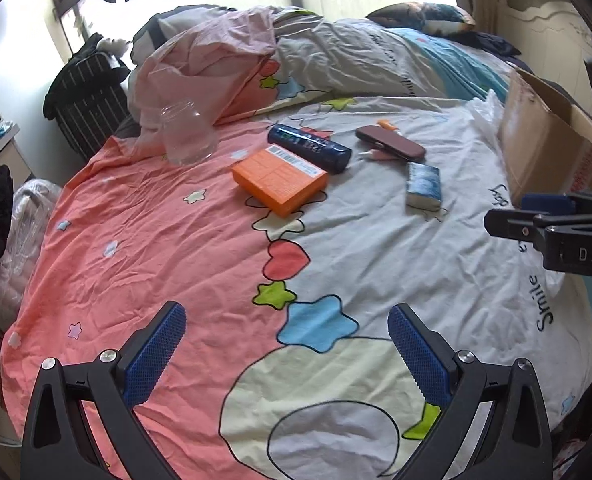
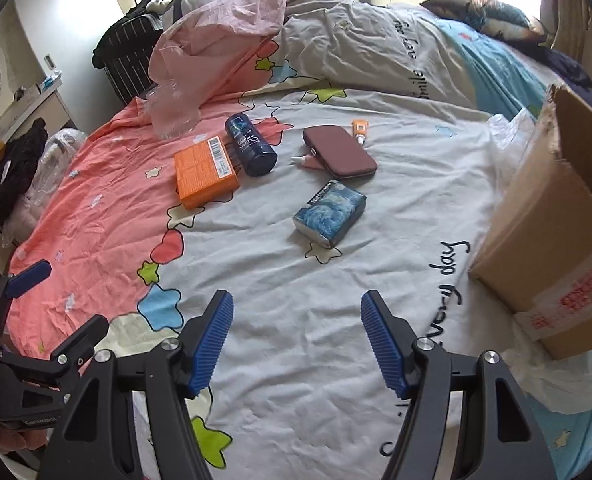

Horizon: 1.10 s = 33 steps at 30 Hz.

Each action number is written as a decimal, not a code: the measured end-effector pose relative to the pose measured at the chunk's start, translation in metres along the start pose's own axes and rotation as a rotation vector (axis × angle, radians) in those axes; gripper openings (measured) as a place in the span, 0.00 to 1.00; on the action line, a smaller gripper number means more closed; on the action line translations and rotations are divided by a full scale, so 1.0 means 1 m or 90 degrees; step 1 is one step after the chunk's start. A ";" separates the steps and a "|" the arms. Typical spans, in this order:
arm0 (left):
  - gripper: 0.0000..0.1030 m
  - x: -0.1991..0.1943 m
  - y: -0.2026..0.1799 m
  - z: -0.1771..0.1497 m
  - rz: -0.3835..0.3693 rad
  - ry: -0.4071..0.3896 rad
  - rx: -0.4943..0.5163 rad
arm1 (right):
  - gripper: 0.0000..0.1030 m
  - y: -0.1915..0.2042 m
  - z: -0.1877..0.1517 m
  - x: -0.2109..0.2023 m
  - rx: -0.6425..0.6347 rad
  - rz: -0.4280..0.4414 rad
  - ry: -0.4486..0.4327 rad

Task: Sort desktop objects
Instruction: 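Withdraw both tools from the box back toward the remaining items, then grasp the blue tissue pack with the right tool while the left tool grasps the orange box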

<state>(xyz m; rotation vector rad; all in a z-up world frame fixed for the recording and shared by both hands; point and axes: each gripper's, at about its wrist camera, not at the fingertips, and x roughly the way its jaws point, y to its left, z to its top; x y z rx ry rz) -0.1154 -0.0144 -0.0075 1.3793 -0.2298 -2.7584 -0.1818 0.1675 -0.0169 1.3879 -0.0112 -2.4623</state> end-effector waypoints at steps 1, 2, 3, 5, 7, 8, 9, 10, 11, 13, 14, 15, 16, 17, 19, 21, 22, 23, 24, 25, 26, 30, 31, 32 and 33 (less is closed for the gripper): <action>1.00 0.004 0.003 0.003 0.001 0.002 -0.007 | 0.61 0.000 0.003 0.004 -0.001 -0.002 0.002; 1.00 0.007 0.005 0.006 0.000 0.005 -0.012 | 0.61 0.001 0.005 0.008 -0.004 -0.006 0.005; 1.00 0.010 0.007 0.009 -0.001 0.006 -0.015 | 0.61 0.002 0.008 0.011 -0.007 -0.010 0.008; 1.00 0.017 0.009 0.015 -0.002 0.011 -0.021 | 0.61 0.004 0.014 0.019 -0.013 -0.013 0.014; 1.00 0.024 0.011 0.022 -0.004 0.015 -0.022 | 0.61 0.003 0.020 0.026 -0.014 -0.008 0.020; 1.00 0.028 0.012 0.025 -0.004 0.017 -0.022 | 0.61 0.002 0.023 0.029 -0.015 -0.007 0.022; 1.00 0.031 0.012 0.029 -0.004 0.018 -0.024 | 0.61 0.001 0.025 0.033 -0.016 -0.007 0.024; 1.00 0.034 0.013 0.032 -0.004 0.020 -0.025 | 0.61 0.000 0.028 0.037 -0.017 -0.007 0.027; 1.00 0.038 0.013 0.035 -0.003 0.022 -0.026 | 0.61 -0.001 0.030 0.040 -0.017 -0.006 0.030; 1.00 0.045 0.014 0.041 -0.001 0.026 -0.029 | 0.61 -0.004 0.035 0.048 -0.015 -0.003 0.038; 1.00 0.048 0.015 0.044 0.000 0.027 -0.031 | 0.61 -0.006 0.037 0.052 -0.013 -0.001 0.041; 1.00 0.052 0.015 0.048 0.001 0.029 -0.033 | 0.61 -0.007 0.039 0.055 -0.011 0.000 0.042; 1.00 0.055 0.016 0.051 0.001 0.031 -0.035 | 0.61 -0.009 0.041 0.057 -0.010 0.000 0.043; 1.00 0.059 0.016 0.054 0.001 0.033 -0.037 | 0.61 -0.010 0.042 0.060 -0.010 0.001 0.044; 1.00 0.067 0.016 0.060 -0.002 0.038 -0.044 | 0.61 -0.012 0.044 0.065 -0.009 0.007 0.046; 1.00 0.074 0.016 0.065 -0.009 0.044 -0.053 | 0.61 -0.013 0.046 0.070 -0.010 0.006 0.049; 1.00 0.078 0.016 0.068 -0.012 0.048 -0.054 | 0.61 -0.013 0.046 0.072 -0.012 0.002 0.051; 1.00 0.082 0.015 0.070 -0.013 0.052 -0.054 | 0.61 -0.013 0.047 0.074 -0.014 -0.001 0.053; 1.00 0.086 0.015 0.073 -0.012 0.054 -0.054 | 0.61 -0.013 0.047 0.076 -0.015 -0.002 0.055; 1.00 0.089 0.015 0.076 -0.012 0.056 -0.057 | 0.61 -0.014 0.048 0.078 -0.013 -0.003 0.055; 1.00 0.091 0.016 0.078 -0.016 0.057 -0.063 | 0.61 -0.015 0.049 0.080 -0.010 -0.006 0.054; 1.00 0.102 0.021 0.087 -0.036 0.061 -0.108 | 0.61 -0.011 0.051 0.086 -0.022 -0.011 0.054; 1.00 0.105 0.020 0.088 -0.038 0.065 -0.113 | 0.61 -0.010 0.051 0.087 -0.028 -0.014 0.056; 1.00 0.108 0.019 0.089 -0.039 0.069 -0.117 | 0.61 -0.008 0.051 0.088 -0.034 -0.017 0.056; 1.00 0.111 0.018 0.090 -0.039 0.073 -0.118 | 0.61 -0.007 0.051 0.089 -0.038 -0.019 0.056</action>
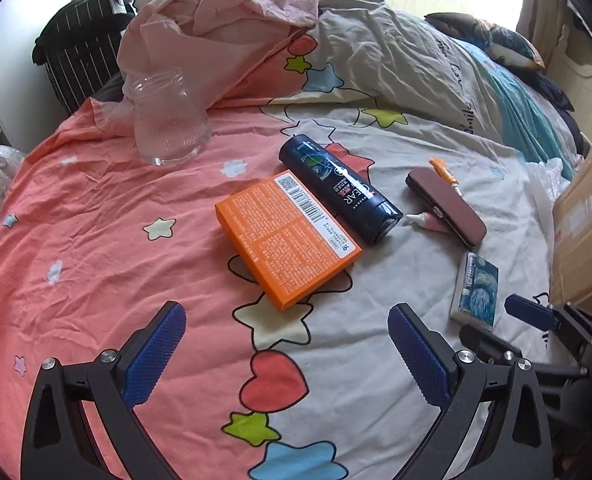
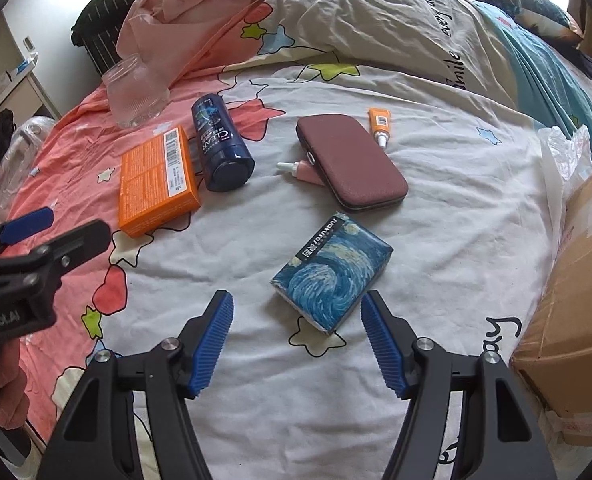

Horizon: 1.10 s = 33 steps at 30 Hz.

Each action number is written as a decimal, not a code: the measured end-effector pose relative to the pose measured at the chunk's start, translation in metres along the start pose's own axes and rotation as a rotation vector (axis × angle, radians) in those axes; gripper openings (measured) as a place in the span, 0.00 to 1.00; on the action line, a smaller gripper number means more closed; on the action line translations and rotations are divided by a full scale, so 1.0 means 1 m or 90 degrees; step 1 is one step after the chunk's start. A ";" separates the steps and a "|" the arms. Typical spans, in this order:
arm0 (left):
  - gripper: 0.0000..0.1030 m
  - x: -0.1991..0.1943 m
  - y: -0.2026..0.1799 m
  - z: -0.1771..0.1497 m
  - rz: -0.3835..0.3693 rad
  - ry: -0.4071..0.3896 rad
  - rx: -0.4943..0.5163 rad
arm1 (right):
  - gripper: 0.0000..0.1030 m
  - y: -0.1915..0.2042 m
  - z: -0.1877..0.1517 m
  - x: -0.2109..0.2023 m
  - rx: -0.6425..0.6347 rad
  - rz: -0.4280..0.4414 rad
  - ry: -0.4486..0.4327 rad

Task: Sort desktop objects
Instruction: 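Grasp the blue tissue pack with the right tool while the left tool grasps the orange box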

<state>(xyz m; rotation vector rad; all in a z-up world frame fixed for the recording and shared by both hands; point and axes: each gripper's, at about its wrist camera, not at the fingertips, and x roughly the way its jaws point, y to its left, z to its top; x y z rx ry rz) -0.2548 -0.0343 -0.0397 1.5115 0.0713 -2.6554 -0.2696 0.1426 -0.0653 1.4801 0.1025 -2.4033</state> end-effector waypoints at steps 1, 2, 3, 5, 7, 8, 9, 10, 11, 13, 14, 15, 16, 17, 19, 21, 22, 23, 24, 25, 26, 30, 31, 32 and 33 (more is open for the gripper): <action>1.00 0.003 -0.002 0.001 0.001 0.004 0.001 | 0.61 0.000 0.001 0.001 -0.002 -0.003 0.000; 1.00 0.006 -0.004 0.002 0.003 0.007 0.003 | 0.61 0.001 0.001 0.002 -0.003 -0.005 0.000; 1.00 0.009 -0.006 0.002 0.006 0.008 0.003 | 0.61 0.001 0.002 0.003 -0.004 -0.008 0.000; 1.00 0.015 -0.008 0.004 0.012 0.011 0.001 | 0.61 0.001 0.004 0.007 -0.006 -0.009 0.005; 1.00 0.021 -0.008 0.007 0.014 0.016 -0.009 | 0.61 -0.001 0.006 0.011 -0.004 -0.016 0.009; 1.00 0.024 -0.008 0.009 0.014 0.018 -0.016 | 0.61 -0.002 0.007 0.012 -0.001 -0.021 0.007; 1.00 0.026 -0.007 0.010 0.012 0.018 -0.025 | 0.61 -0.003 0.008 0.013 0.002 -0.025 0.007; 1.00 0.030 -0.005 0.013 0.005 0.021 -0.042 | 0.61 -0.004 0.008 0.015 0.003 -0.027 0.008; 1.00 0.033 -0.003 0.016 -0.002 0.024 -0.062 | 0.61 -0.004 0.009 0.016 0.006 -0.027 0.007; 1.00 0.036 -0.002 0.019 -0.005 0.018 -0.085 | 0.61 -0.006 0.009 0.018 0.010 -0.024 0.004; 1.00 0.039 -0.002 0.020 -0.002 0.018 -0.092 | 0.61 -0.007 0.009 0.018 0.011 -0.023 0.004; 1.00 0.042 -0.003 0.021 0.002 0.022 -0.095 | 0.61 -0.007 0.009 0.019 0.012 -0.021 0.003; 1.00 0.046 -0.005 0.022 0.006 0.025 -0.098 | 0.61 -0.008 0.009 0.019 0.012 -0.020 0.002; 1.00 0.049 -0.006 0.022 0.011 0.027 -0.101 | 0.61 -0.008 0.009 0.020 0.012 -0.018 0.001; 1.00 0.056 -0.007 0.023 0.027 0.029 -0.107 | 0.61 -0.008 0.008 0.021 0.012 -0.013 0.000; 1.00 0.060 -0.007 0.024 0.049 0.024 -0.114 | 0.61 -0.008 0.008 0.022 0.012 -0.009 0.000; 1.00 0.062 -0.006 0.024 0.064 0.023 -0.120 | 0.61 -0.008 0.008 0.023 0.011 -0.006 0.001; 1.00 0.063 -0.004 0.025 0.068 0.021 -0.127 | 0.61 -0.008 0.008 0.024 0.010 -0.004 0.002; 1.00 0.064 -0.003 0.025 0.064 0.019 -0.135 | 0.61 -0.008 0.008 0.025 0.008 -0.003 0.003; 1.00 0.066 -0.001 0.026 0.061 0.018 -0.142 | 0.61 -0.007 0.007 0.027 0.006 -0.003 0.005; 1.00 0.067 0.000 0.026 0.058 0.017 -0.147 | 0.61 -0.008 0.007 0.028 0.005 -0.005 0.006; 1.00 0.072 0.001 0.026 0.047 0.026 -0.168 | 0.61 -0.008 0.009 0.032 0.003 -0.010 0.006; 1.00 0.073 0.000 0.027 0.043 0.034 -0.169 | 0.61 -0.008 0.009 0.032 0.006 -0.015 0.004; 1.00 0.075 -0.002 0.026 0.038 0.045 -0.168 | 0.61 -0.007 0.010 0.033 0.007 -0.020 0.003; 1.00 0.077 -0.005 0.026 0.033 0.053 -0.161 | 0.61 -0.006 0.011 0.035 0.004 -0.026 0.005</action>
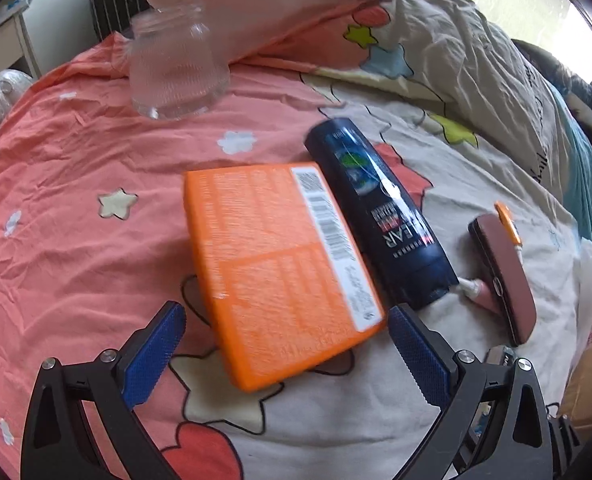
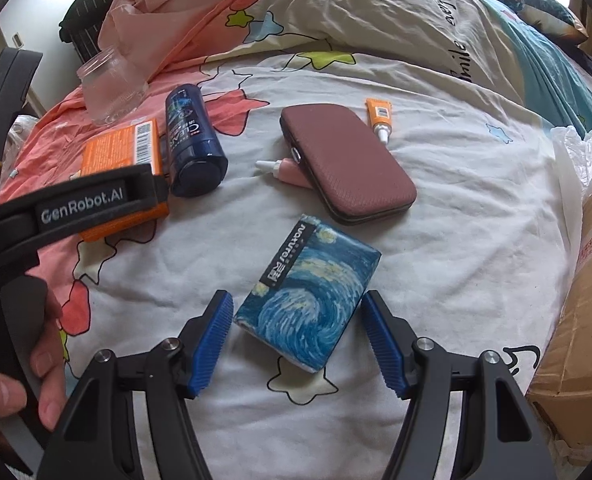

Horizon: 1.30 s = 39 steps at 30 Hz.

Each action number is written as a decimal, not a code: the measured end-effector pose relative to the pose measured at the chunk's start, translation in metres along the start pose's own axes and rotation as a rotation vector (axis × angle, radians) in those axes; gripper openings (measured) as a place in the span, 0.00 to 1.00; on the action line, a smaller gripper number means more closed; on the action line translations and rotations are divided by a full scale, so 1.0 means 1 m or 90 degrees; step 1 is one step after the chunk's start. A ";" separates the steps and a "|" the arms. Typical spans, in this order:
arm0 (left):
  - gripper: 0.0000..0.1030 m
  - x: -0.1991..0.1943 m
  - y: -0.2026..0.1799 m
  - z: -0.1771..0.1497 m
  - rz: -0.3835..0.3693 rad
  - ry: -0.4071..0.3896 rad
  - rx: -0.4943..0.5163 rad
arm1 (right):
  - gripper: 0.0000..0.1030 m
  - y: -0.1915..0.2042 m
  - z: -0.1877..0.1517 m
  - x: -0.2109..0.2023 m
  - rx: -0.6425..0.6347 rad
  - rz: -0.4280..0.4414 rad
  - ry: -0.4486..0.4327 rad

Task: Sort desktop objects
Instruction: 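Grasp the blue tissue pack with the right tool while the left tool grasps the orange box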

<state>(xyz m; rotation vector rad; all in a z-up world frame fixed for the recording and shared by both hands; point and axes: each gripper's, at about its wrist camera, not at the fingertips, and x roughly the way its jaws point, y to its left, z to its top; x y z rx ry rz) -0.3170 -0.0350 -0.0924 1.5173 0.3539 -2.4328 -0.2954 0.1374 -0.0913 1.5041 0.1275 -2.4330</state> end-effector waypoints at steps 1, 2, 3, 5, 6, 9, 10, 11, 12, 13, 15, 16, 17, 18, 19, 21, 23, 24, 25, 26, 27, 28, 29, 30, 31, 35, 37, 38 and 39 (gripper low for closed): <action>1.00 0.002 -0.003 -0.001 0.002 0.004 0.012 | 0.61 0.002 0.001 0.002 -0.004 -0.007 0.000; 1.00 0.003 -0.006 -0.003 0.007 0.006 0.025 | 0.61 0.004 0.002 0.003 -0.009 -0.015 0.000; 1.00 0.004 -0.008 -0.004 0.013 0.007 0.034 | 0.61 0.006 0.002 0.005 -0.013 -0.021 -0.001; 1.00 0.007 -0.008 -0.005 0.017 0.012 0.043 | 0.61 0.005 0.005 0.006 -0.012 -0.017 -0.002; 1.00 0.008 -0.008 -0.005 0.017 0.014 0.048 | 0.61 0.003 0.006 0.006 -0.010 -0.013 -0.003; 1.00 0.009 -0.006 -0.004 0.014 0.013 0.059 | 0.61 0.001 0.009 0.009 -0.014 -0.011 -0.010; 1.00 0.009 -0.005 -0.004 0.015 0.012 0.059 | 0.61 0.001 0.009 0.009 -0.014 -0.011 -0.012; 1.00 0.009 -0.004 -0.003 0.014 0.012 0.058 | 0.61 0.001 0.009 0.009 -0.013 -0.011 -0.013; 1.00 0.009 -0.003 -0.003 0.013 0.011 0.057 | 0.61 0.001 0.009 0.009 -0.012 -0.013 -0.014; 1.00 0.010 -0.002 -0.002 0.011 0.010 0.055 | 0.61 0.002 0.008 0.009 -0.012 -0.015 -0.016; 0.98 0.011 0.000 0.000 0.004 0.012 0.056 | 0.61 0.003 0.007 0.009 -0.015 -0.020 -0.018; 0.96 0.010 0.001 0.000 0.001 0.012 0.056 | 0.61 0.004 0.006 0.009 -0.018 -0.023 -0.020; 0.93 0.009 0.002 0.001 -0.001 0.012 0.056 | 0.61 0.005 0.005 0.009 -0.020 -0.025 -0.021; 0.88 0.008 0.004 0.001 -0.004 0.012 0.056 | 0.61 0.005 0.005 0.009 -0.020 -0.026 -0.023; 0.85 0.006 0.005 0.002 -0.006 0.011 0.057 | 0.61 0.005 0.004 0.009 -0.021 -0.026 -0.025; 0.85 0.005 0.008 0.002 -0.017 0.013 0.061 | 0.61 0.005 0.002 0.008 -0.022 -0.025 -0.027; 0.85 0.003 0.011 0.000 -0.022 0.014 0.069 | 0.61 0.005 0.000 0.008 -0.024 -0.024 -0.028; 0.85 0.002 0.012 -0.001 -0.022 0.013 0.075 | 0.61 0.004 0.000 0.008 -0.024 -0.024 -0.028; 0.84 0.001 0.013 -0.003 -0.021 0.012 0.081 | 0.61 0.004 -0.001 0.008 -0.025 -0.023 -0.028; 0.84 -0.001 0.015 -0.005 -0.018 0.010 0.086 | 0.61 0.004 -0.001 0.008 -0.025 -0.023 -0.028; 0.84 -0.003 0.017 -0.008 -0.016 0.009 0.091 | 0.61 0.005 -0.002 0.008 -0.026 -0.023 -0.028; 0.84 -0.006 0.019 -0.011 -0.013 0.007 0.096 | 0.61 0.005 -0.003 0.008 -0.026 -0.023 -0.028; 0.84 -0.009 0.022 -0.015 -0.013 0.004 0.100 | 0.61 0.005 -0.004 0.007 -0.026 -0.023 -0.028; 0.84 -0.012 0.024 -0.018 -0.012 0.000 0.105 | 0.61 0.005 -0.004 0.007 -0.026 -0.023 -0.027; 0.84 -0.015 0.026 -0.021 -0.010 -0.004 0.110 | 0.61 0.005 -0.005 0.007 -0.026 -0.023 -0.027; 0.84 -0.030 0.033 -0.037 -0.015 -0.013 0.129 | 0.61 0.006 -0.006 0.006 -0.025 -0.025 -0.028; 0.84 -0.037 0.035 -0.046 -0.019 -0.017 0.141 | 0.61 0.006 -0.007 0.005 -0.022 -0.022 -0.028; 0.84 -0.042 0.035 -0.052 -0.024 -0.021 0.148 | 0.61 0.005 -0.007 0.005 -0.020 -0.018 -0.029; 0.84 -0.047 0.035 -0.058 -0.030 -0.024 0.155 | 0.61 0.004 -0.008 0.004 -0.017 -0.014 -0.029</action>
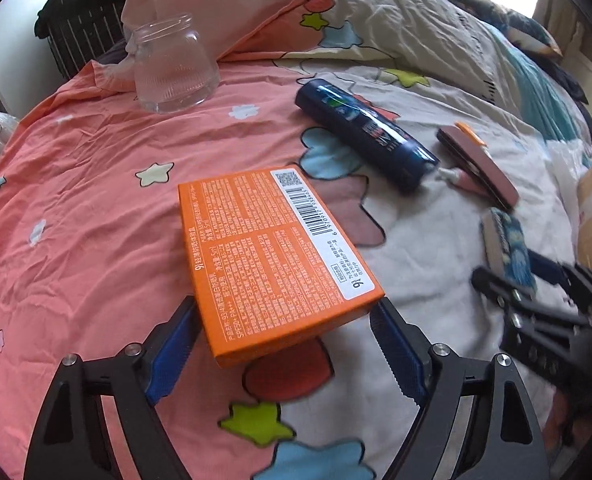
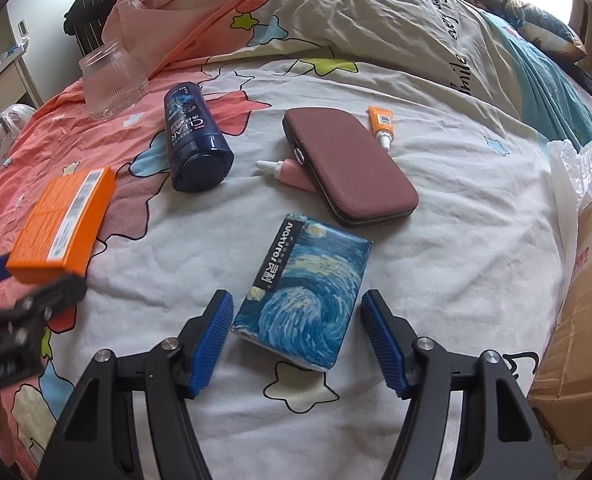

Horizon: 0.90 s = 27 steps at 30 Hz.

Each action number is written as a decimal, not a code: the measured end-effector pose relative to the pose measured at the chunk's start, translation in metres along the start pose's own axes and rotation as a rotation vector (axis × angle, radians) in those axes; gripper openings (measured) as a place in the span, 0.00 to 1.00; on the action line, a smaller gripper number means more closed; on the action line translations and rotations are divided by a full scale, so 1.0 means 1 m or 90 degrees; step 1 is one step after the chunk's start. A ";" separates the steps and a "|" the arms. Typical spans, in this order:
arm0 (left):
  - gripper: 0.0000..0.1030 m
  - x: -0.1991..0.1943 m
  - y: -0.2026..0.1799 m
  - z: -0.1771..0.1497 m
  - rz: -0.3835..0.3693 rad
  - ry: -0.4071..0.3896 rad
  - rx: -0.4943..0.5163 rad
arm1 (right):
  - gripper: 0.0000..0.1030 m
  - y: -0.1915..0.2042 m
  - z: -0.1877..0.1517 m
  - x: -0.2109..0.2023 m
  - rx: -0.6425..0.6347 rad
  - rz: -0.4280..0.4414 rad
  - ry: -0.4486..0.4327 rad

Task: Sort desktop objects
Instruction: 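Grasp the blue tissue pack with the right tool while the left tool grasps the orange box, then lift the orange box with the left tool while the right tool lifts the tissue pack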

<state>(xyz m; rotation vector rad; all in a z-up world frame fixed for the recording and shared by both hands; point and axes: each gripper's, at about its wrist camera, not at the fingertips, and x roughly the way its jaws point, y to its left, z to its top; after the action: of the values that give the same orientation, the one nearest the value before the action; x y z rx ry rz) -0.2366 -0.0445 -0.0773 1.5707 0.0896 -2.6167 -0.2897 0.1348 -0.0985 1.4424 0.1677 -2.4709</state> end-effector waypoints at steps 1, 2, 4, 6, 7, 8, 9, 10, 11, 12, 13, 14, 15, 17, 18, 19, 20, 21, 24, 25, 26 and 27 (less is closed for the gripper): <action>0.84 -0.005 -0.002 -0.005 -0.006 -0.003 0.007 | 0.61 -0.001 0.000 0.000 0.002 0.003 0.000; 0.84 -0.009 -0.004 -0.010 -0.010 -0.005 0.013 | 0.57 -0.002 -0.001 -0.001 0.006 0.006 -0.001; 0.84 -0.018 -0.008 -0.019 -0.018 -0.009 0.026 | 0.48 -0.006 -0.002 -0.004 0.016 0.011 -0.004; 0.84 -0.026 -0.013 -0.026 -0.021 -0.013 0.037 | 0.46 -0.009 -0.004 -0.007 0.025 0.031 -0.003; 0.84 -0.030 -0.015 -0.028 -0.020 -0.016 0.041 | 0.46 -0.011 -0.005 -0.009 0.030 0.043 -0.004; 0.84 -0.033 -0.018 -0.030 -0.019 -0.019 0.046 | 0.46 -0.012 -0.005 -0.012 0.034 0.053 -0.007; 0.84 -0.036 -0.020 -0.032 -0.018 -0.021 0.052 | 0.45 -0.012 -0.006 -0.014 0.033 0.056 -0.010; 0.84 -0.039 -0.023 -0.034 -0.019 -0.022 0.057 | 0.45 -0.011 -0.007 -0.018 0.030 0.056 -0.016; 0.84 -0.043 -0.024 -0.036 -0.020 -0.025 0.060 | 0.45 -0.011 -0.008 -0.022 0.028 0.056 -0.023; 0.84 -0.048 -0.026 -0.038 -0.020 -0.028 0.061 | 0.45 -0.010 -0.009 -0.026 0.026 0.059 -0.029; 0.84 -0.053 -0.028 -0.040 -0.017 -0.032 0.067 | 0.45 -0.010 -0.010 -0.031 0.024 0.064 -0.032; 0.83 -0.057 -0.031 -0.041 -0.013 -0.036 0.075 | 0.45 -0.010 -0.010 -0.035 0.023 0.067 -0.036; 0.83 -0.062 -0.033 -0.043 -0.012 -0.038 0.078 | 0.45 -0.010 -0.011 -0.039 0.023 0.071 -0.038; 0.82 -0.070 -0.036 -0.044 -0.014 -0.042 0.085 | 0.45 -0.009 -0.013 -0.047 0.023 0.076 -0.044; 0.67 -0.075 -0.038 -0.045 -0.015 -0.045 0.088 | 0.45 -0.009 -0.015 -0.050 0.022 0.076 -0.046; 0.61 -0.078 -0.039 -0.045 -0.013 -0.042 0.089 | 0.45 -0.008 -0.017 -0.053 0.018 0.076 -0.045; 0.58 -0.080 -0.039 -0.045 -0.013 -0.038 0.090 | 0.45 -0.008 -0.019 -0.055 0.016 0.077 -0.045; 0.58 -0.081 -0.040 -0.045 -0.015 -0.037 0.092 | 0.45 -0.008 -0.021 -0.058 0.016 0.079 -0.047; 0.59 -0.079 -0.038 -0.047 -0.009 -0.032 0.081 | 0.45 -0.008 -0.026 -0.063 0.011 0.077 -0.047; 0.60 -0.077 -0.037 -0.048 -0.009 -0.029 0.077 | 0.45 -0.007 -0.027 -0.065 0.010 0.077 -0.046; 0.64 -0.074 -0.035 -0.049 -0.003 -0.026 0.074 | 0.45 -0.007 -0.029 -0.065 0.010 0.077 -0.045; 0.72 -0.071 -0.033 -0.050 0.005 -0.025 0.070 | 0.44 -0.007 -0.030 -0.065 0.010 0.078 -0.044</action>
<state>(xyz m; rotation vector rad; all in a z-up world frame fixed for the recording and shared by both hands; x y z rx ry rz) -0.1626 -0.0035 -0.0381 1.5466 -0.0655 -2.6881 -0.2360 0.1602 -0.0571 1.3294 0.0452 -2.4234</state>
